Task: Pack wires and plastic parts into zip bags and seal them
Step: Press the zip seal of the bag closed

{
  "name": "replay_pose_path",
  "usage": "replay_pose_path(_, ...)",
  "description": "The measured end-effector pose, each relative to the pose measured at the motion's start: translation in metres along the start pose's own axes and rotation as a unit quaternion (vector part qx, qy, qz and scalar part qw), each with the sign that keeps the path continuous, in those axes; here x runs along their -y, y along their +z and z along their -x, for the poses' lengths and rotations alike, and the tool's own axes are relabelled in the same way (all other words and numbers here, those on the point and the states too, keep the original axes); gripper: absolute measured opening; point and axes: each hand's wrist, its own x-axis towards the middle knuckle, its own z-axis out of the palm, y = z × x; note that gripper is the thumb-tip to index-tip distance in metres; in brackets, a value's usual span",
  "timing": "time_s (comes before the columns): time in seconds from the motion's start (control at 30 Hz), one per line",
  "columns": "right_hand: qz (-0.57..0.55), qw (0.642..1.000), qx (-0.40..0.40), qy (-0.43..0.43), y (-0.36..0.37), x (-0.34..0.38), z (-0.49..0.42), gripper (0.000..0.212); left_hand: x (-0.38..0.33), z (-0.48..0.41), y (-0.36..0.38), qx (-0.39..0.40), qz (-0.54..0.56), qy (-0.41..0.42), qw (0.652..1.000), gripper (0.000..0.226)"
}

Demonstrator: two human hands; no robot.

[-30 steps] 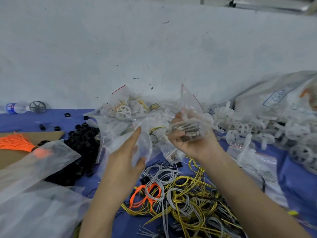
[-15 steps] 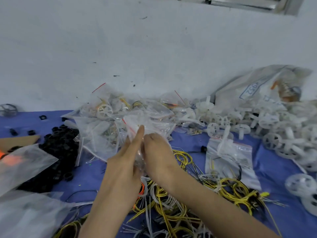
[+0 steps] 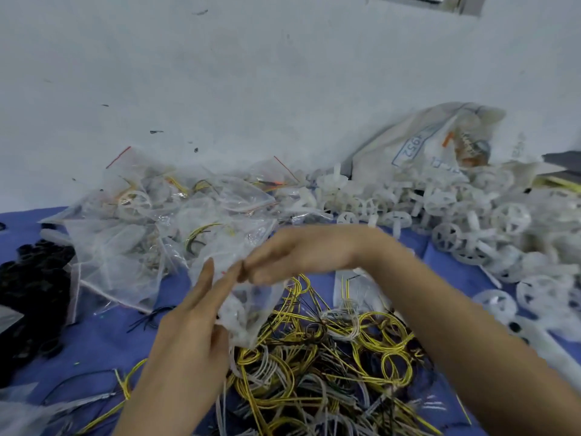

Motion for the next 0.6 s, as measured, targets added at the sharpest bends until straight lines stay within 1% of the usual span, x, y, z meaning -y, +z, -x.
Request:
replay_pose_path(0.03,-0.116,0.991,-0.058,-0.03,-0.019,-0.011,0.017,0.023,0.002,-0.002,-0.003,-0.002,0.011,-0.007,1.0,0.085)
replay_pose_path(0.07,-0.204,0.966,-0.153,-0.038,-0.039,-0.031,0.03,0.022,0.004,-0.003,-0.005,-0.004,0.016,-0.013,1.0,0.083)
replay_pose_path(0.1,-0.245,0.93,-0.275,-0.016,-0.058,-0.054,0.039,0.021,0.006,-0.005,-0.007,-0.006,0.019,-0.014,1.0,0.08)
replay_pose_path(0.13,-0.224,0.887,-0.4,0.051,-0.075,-0.084,0.044,0.021,0.007,-0.006,-0.008,-0.003,0.023,-0.014,1.0,0.077)
replay_pose_path(0.17,-0.148,0.846,-0.486,0.161,-0.089,-0.118,0.045,0.026,0.007,-0.007,-0.009,0.005,0.026,-0.016,1.0,0.075)
replay_pose_path(0.2,-0.063,0.815,-0.502,0.283,-0.097,-0.152,0.044,0.037,0.007,-0.008,-0.009,0.012,0.029,-0.013,0.999,0.074)
replay_pose_path(0.23,-0.012,0.798,-0.472,0.374,-0.1,-0.183,0.042,0.051,0.008,-0.008,-0.007,0.016,0.035,-0.003,0.999,0.073)
replay_pose_path(0.27,0.016,0.794,-0.435,0.424,-0.1,-0.211,0.041,0.066,0.009,-0.008,-0.006,0.014,0.04,0.012,0.999,0.073)
replay_pose_path(0.3,0.034,0.793,-0.411,0.448,-0.099,-0.233,0.041,0.078,0.009,-0.007,-0.004,0.009,0.041,0.026,0.999,0.072)
replay_pose_path(0.37,0.053,0.789,-0.413,0.452,-0.103,-0.264,0.041,0.093,0.01,-0.007,0.001,-0.001,0.042,0.04,0.998,0.071)
replay_pose_path(0.43,0.046,0.788,-0.438,0.431,-0.112,-0.281,0.035,0.096,0.011,-0.007,0.002,0.006,0.048,0.028,0.998,0.07)
replay_pose_path(0.47,0.024,0.789,-0.449,0.418,-0.117,-0.287,0.029,0.094,0.012,-0.008,0.002,0.007,0.052,0.022,0.998,0.069)
replay_pose_path(0.53,-0.043,0.779,-0.465,0.418,-0.125,-0.293,0.02,0.083,0.015,-0.01,0.002,-0.004,0.063,0.03,0.998,0.067)
replay_pose_path(0.6,-0.059,0.778,-0.441,0.444,-0.126,-0.296,0.016,0.07,0.019,-0.011,0.001,-0.022,0.06,0.03,0.998,0.072)
